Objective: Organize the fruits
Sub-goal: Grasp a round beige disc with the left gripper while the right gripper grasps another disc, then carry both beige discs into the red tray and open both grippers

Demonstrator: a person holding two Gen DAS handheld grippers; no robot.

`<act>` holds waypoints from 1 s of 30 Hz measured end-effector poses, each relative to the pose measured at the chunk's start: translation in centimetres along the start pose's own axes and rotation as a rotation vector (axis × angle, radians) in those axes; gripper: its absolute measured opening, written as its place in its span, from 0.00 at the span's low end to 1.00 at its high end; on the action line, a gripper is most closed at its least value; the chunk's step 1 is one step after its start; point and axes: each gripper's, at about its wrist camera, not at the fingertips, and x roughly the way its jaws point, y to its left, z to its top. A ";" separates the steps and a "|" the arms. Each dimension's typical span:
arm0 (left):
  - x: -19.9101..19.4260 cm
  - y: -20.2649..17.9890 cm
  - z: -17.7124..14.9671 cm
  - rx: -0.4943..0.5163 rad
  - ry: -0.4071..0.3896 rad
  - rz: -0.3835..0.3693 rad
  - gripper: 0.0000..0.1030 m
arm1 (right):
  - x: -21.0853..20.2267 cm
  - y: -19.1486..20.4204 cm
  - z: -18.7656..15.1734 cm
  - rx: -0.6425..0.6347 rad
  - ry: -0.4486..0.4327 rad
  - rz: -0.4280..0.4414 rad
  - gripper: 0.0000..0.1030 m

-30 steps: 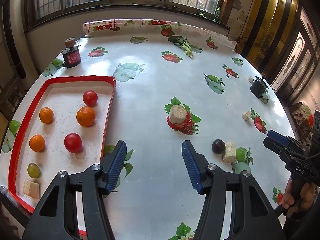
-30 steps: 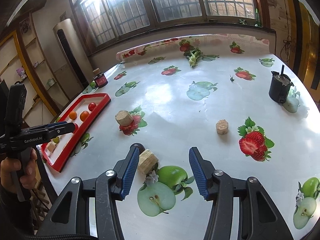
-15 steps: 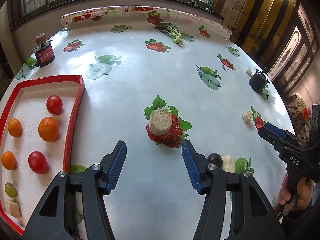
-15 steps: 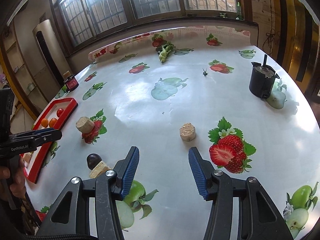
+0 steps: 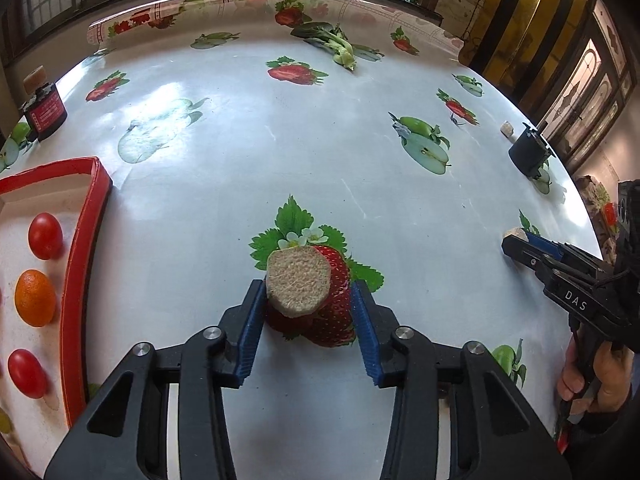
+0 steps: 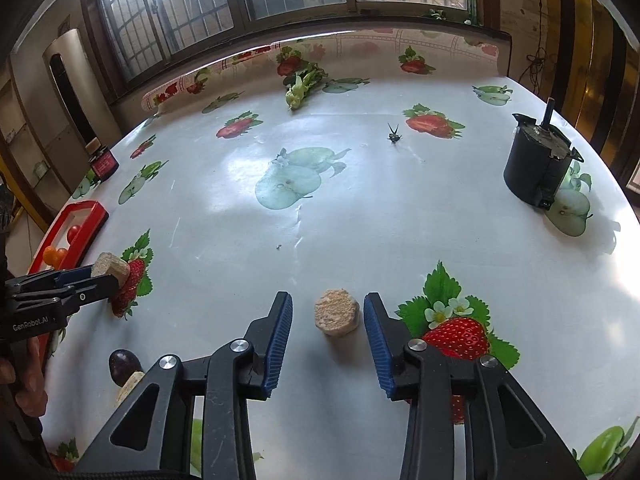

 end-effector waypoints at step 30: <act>-9.4 3.7 -3.7 -0.062 -0.159 0.076 0.27 | -5.8 8.9 -0.3 -0.096 -0.102 0.208 0.23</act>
